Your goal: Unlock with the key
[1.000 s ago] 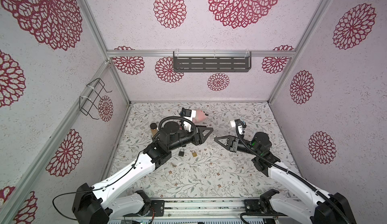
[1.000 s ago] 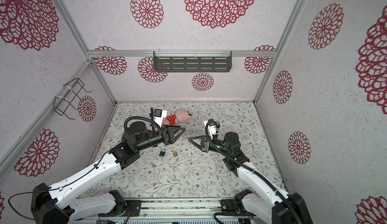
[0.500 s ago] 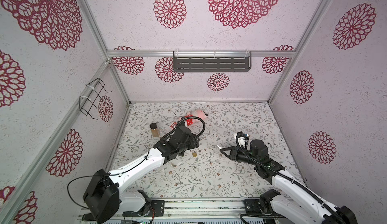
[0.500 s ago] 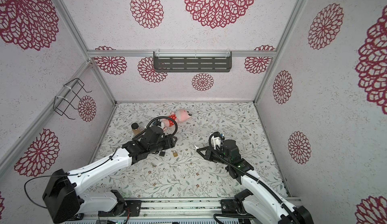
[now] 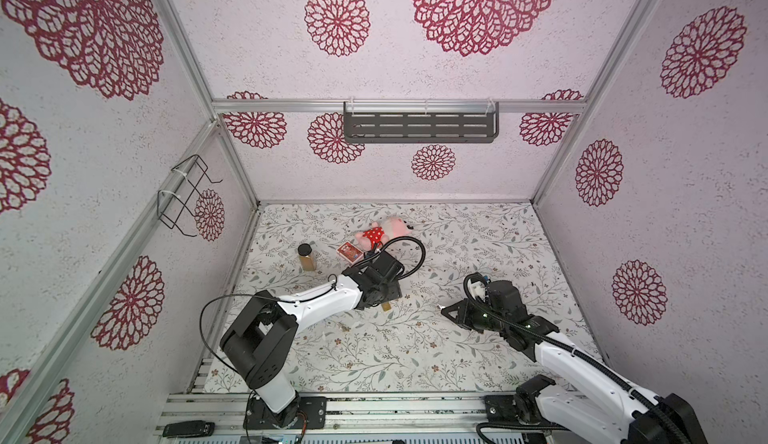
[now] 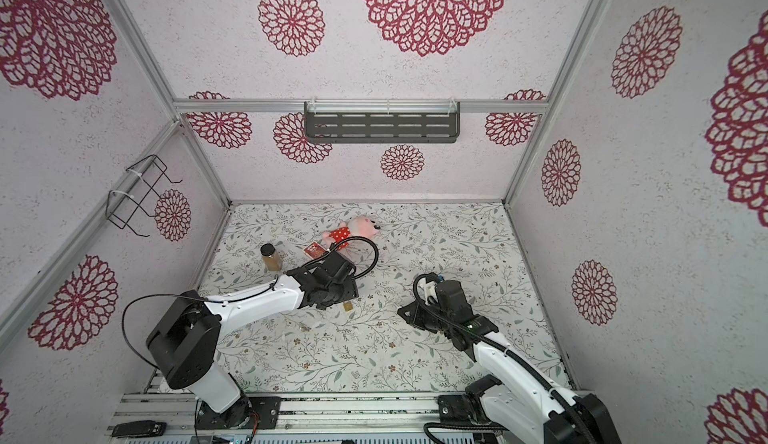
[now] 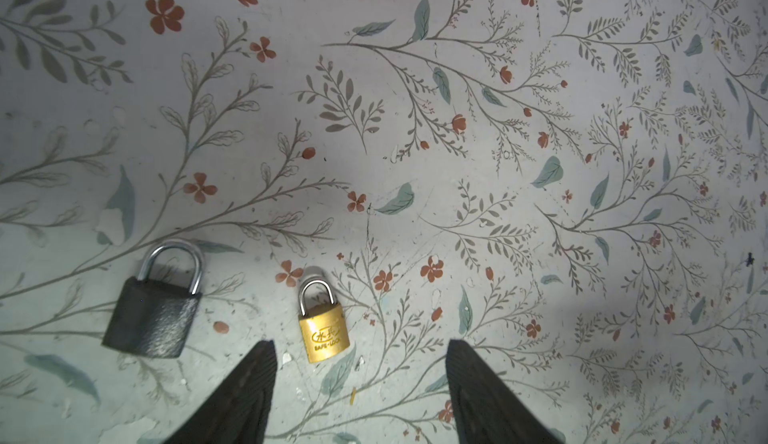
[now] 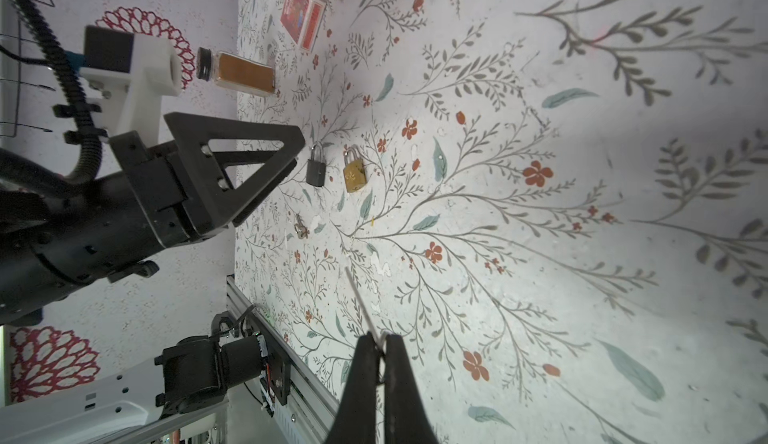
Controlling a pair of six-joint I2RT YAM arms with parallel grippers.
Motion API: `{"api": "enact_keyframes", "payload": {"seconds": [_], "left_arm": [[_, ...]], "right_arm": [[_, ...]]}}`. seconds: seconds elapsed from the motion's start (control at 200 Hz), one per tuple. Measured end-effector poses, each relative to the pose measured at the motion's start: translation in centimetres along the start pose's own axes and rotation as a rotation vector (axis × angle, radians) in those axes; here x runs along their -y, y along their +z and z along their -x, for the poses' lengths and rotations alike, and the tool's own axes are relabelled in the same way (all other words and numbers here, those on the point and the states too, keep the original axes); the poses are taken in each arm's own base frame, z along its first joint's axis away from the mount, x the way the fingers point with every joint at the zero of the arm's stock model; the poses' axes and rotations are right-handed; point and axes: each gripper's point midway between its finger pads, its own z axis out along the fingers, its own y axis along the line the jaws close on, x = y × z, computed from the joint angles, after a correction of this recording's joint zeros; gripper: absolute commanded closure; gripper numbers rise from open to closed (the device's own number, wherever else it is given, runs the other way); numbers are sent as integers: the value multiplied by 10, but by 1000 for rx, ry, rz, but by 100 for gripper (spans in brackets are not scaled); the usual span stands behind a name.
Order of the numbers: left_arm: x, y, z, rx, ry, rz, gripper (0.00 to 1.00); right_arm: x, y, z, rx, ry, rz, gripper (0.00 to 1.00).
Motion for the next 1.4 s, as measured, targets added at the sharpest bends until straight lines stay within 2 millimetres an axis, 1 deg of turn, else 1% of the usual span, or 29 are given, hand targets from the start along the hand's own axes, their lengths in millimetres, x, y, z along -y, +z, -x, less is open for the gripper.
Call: {"api": "enact_keyframes", "payload": {"seconds": [0.1,0.275,0.43,0.735,1.116,1.401], "left_arm": [[-2,8,-5,-4,4,38,32],[-10,23,-20,-38,18,100,33],[-11,33,-30,-62,29,135,34],[-10,38,-33,-73,28,152,42],[-19,43,-37,-89,40,200,51],[-18,44,-37,-87,50,214,60]], "right_arm": [[3,4,0,-14,0,-16,100],[5,6,0,-25,-8,-27,100],[5,7,0,-29,-13,-31,100],[6,7,0,-29,-22,-32,100],[5,7,0,-30,-22,-28,100],[5,8,1,-29,-23,-25,100]]}}
